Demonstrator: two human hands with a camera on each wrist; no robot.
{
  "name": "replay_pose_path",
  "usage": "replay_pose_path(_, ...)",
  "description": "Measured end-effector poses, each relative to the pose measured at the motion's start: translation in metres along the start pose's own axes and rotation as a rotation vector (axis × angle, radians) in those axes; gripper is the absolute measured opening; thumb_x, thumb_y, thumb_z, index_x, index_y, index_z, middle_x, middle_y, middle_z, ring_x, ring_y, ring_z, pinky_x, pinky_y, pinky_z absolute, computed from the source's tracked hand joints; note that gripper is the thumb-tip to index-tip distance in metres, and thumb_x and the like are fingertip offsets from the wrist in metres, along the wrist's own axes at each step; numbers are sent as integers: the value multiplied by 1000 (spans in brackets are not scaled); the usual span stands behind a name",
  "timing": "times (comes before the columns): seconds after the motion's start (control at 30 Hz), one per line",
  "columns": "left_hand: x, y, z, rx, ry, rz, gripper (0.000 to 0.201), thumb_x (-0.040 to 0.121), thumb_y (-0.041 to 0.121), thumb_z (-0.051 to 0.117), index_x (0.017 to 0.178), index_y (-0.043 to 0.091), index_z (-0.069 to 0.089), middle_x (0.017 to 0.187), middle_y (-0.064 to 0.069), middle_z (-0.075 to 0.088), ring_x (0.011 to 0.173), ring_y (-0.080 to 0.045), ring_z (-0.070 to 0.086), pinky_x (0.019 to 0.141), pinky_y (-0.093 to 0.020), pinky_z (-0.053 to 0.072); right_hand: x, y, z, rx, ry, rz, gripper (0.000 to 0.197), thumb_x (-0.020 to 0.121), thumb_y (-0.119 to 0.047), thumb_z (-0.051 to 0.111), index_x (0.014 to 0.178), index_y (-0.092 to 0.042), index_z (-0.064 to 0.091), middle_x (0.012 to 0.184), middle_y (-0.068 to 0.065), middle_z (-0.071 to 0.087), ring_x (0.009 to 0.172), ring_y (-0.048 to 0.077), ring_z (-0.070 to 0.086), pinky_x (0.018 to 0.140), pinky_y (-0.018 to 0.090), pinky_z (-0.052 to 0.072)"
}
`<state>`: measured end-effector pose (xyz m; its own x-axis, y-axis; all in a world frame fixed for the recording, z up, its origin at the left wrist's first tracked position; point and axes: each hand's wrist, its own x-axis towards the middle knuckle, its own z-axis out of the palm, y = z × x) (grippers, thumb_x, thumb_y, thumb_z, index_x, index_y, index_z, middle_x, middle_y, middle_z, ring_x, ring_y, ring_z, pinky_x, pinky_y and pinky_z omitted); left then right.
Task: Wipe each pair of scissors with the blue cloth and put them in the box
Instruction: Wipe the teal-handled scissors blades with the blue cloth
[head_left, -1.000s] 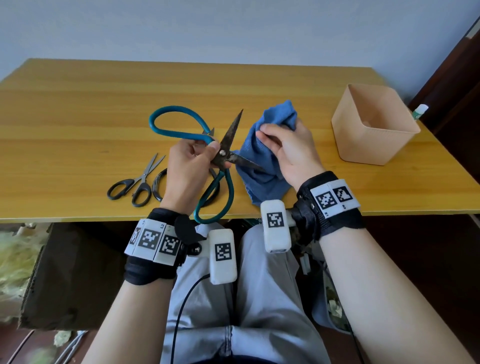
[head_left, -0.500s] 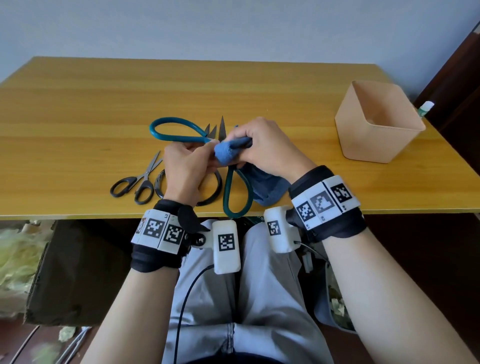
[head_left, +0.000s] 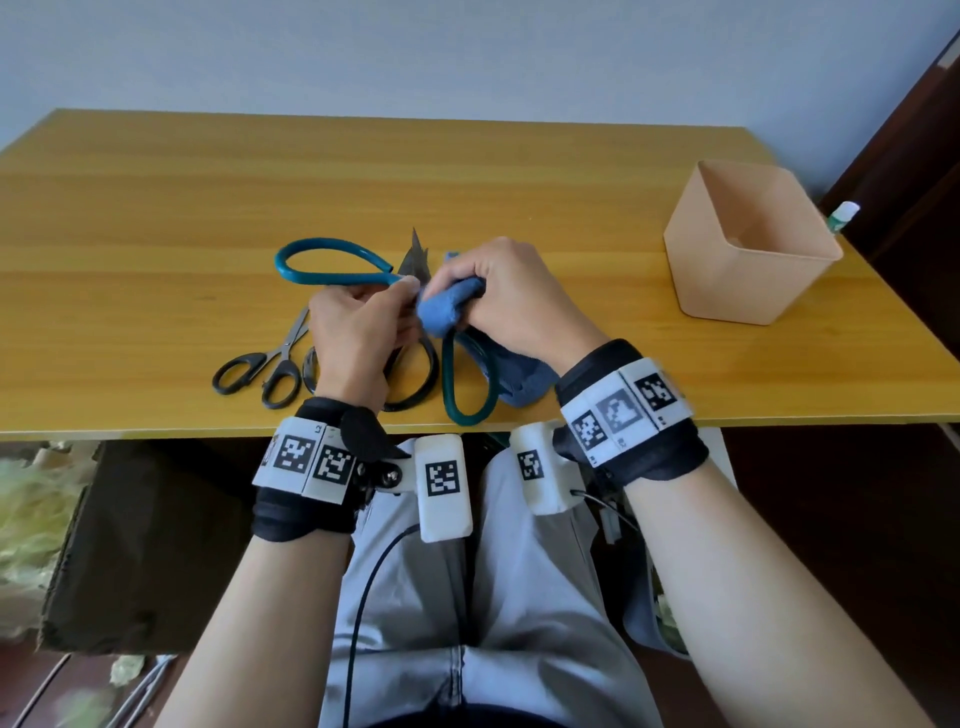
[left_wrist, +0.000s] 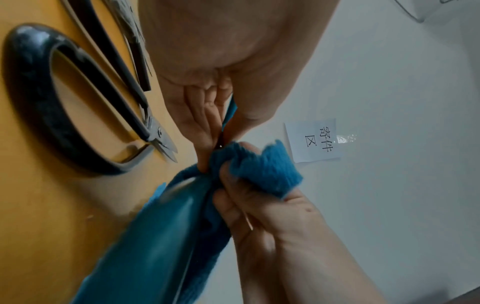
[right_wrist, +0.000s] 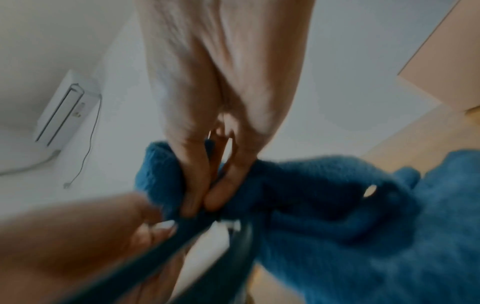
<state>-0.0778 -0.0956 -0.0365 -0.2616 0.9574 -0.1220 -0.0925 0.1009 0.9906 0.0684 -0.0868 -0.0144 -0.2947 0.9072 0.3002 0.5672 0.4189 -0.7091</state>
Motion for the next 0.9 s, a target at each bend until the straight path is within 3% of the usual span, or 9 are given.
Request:
replay_pose_path(0.07,0,0,-4,-18,-14,-2,6,92,10,69,88,5,69,71,-6,72,55,-13,68,56,-22,54,2,5,-7,37,-55,66,41,72,17,62,89,-15,80,88,0,77,77,4,68,71,18,55)
replay_pose_path(0.2,1,5,-15,-137,-69,-28,7,96,12,65,92,6,66,74,-5,75,63,-16,70,58,-19,54,5,23,-23,544,405,334,20,87,6,66,102,-7,69,100,9,71,82,16,69,71,27,58)
replay_pose_path(0.23,2,8,-18,-165,-93,-36,8,96,14,65,93,7,65,76,-4,75,65,-16,70,60,-19,54,5,28,-26,625,452,394,15,90,1,66,103,-7,67,101,8,69,88,18,69,71,27,58)
replay_pose_path(0.3,4,11,-21,-225,-156,-66,8,96,15,66,94,8,66,78,-4,72,65,-14,68,62,-19,54,5,35,-28,782,412,518,12,92,-4,66,104,-6,64,104,10,67,95,23,69,72,29,59)
replay_pose_path(0.4,2,11,-19,-319,-229,-109,7,96,15,65,92,9,65,73,-1,63,62,-10,63,60,-17,52,0,34,-24,1082,263,637,7,94,3,59,96,-3,61,94,14,67,84,25,71,76,35,62)
replay_pose_path(0.57,1,9,-9,-371,-248,-126,12,97,14,64,104,4,65,71,1,61,60,-10,61,61,-18,52,-5,26,-12,1373,75,606,19,100,6,42,106,4,59,93,20,71,85,28,73,74,35,61)
replay_pose_path(0.67,2,8,-7,-378,-210,-122,7,96,14,66,96,6,66,68,1,61,59,-9,62,61,-18,52,-7,30,-16,1445,56,592,21,101,3,40,107,3,60,90,18,72,80,25,73,71,30,61)
replay_pose_path(0.77,7,9,-10,-414,-128,-110,8,96,12,66,88,9,67,61,4,59,59,-10,62,61,-17,52,-7,36,-21,1474,199,620,13,100,-1,47,102,-1,60,85,12,70,76,20,71,73,29,61)
replay_pose_path(0.9,12,11,-15,-446,-49,-112,5,95,11,66,92,7,67,59,3,57,58,-9,63,58,-15,51,-1,40,-40,1405,496,510,13,97,5,48,95,-2,59,89,15,67,84,24,70,81,34,60)
